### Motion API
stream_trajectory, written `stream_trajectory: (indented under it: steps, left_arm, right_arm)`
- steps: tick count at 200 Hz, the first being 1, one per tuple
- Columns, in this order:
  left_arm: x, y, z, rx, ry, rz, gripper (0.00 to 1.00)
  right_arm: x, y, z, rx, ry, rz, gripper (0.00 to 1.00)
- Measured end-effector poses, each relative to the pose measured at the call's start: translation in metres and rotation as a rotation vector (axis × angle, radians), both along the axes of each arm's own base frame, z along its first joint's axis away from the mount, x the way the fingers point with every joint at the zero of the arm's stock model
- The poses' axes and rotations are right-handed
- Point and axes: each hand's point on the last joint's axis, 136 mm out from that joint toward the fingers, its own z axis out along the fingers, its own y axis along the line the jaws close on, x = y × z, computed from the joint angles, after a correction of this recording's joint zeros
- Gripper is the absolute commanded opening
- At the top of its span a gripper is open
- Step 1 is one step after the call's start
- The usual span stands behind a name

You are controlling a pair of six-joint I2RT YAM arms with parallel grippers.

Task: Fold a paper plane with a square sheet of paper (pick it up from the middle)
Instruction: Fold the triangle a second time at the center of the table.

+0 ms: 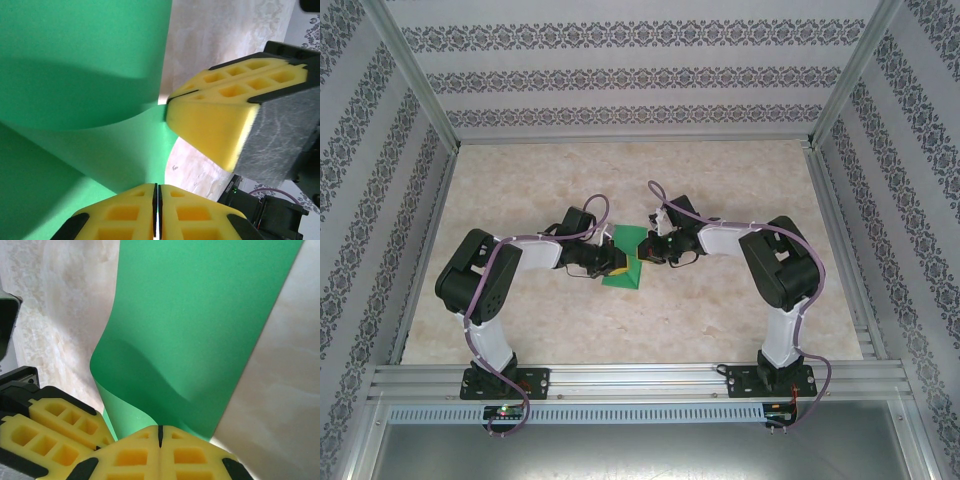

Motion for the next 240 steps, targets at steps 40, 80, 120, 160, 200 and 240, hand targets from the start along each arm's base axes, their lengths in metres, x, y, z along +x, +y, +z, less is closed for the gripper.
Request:
stream_trajectory:
  steps: [40, 80, 120, 160, 200, 240]
  left_arm:
    - [0.007, -0.004, 0.007, -0.009, -0.023, -0.001, 0.13]
    - [0.010, -0.009, 0.008, -0.012, -0.028, -0.012, 0.13]
    - [0.010, -0.010, 0.000, -0.001, -0.010, -0.013, 0.12]
    - [0.011, -0.010, -0.001, 0.004, -0.005, -0.011, 0.12]
    - [0.011, -0.009, -0.004, 0.013, -0.002, -0.010, 0.12]
    - [0.009, -0.006, -0.015, 0.037, 0.018, -0.006, 0.12]
  right_arm:
    - [0.000, -0.001, -0.003, -0.012, 0.005, -0.004, 0.00]
    - [0.002, -0.005, -0.006, -0.022, 0.008, -0.013, 0.00]
    - [0.003, -0.005, -0.005, -0.025, 0.009, -0.013, 0.00]
    - [0.003, -0.004, -0.008, -0.028, 0.012, -0.011, 0.00]
    - [0.002, -0.005, -0.014, -0.037, 0.029, -0.011, 0.00]
    - [0.004, -0.004, -0.011, -0.033, 0.022, -0.010, 0.00]
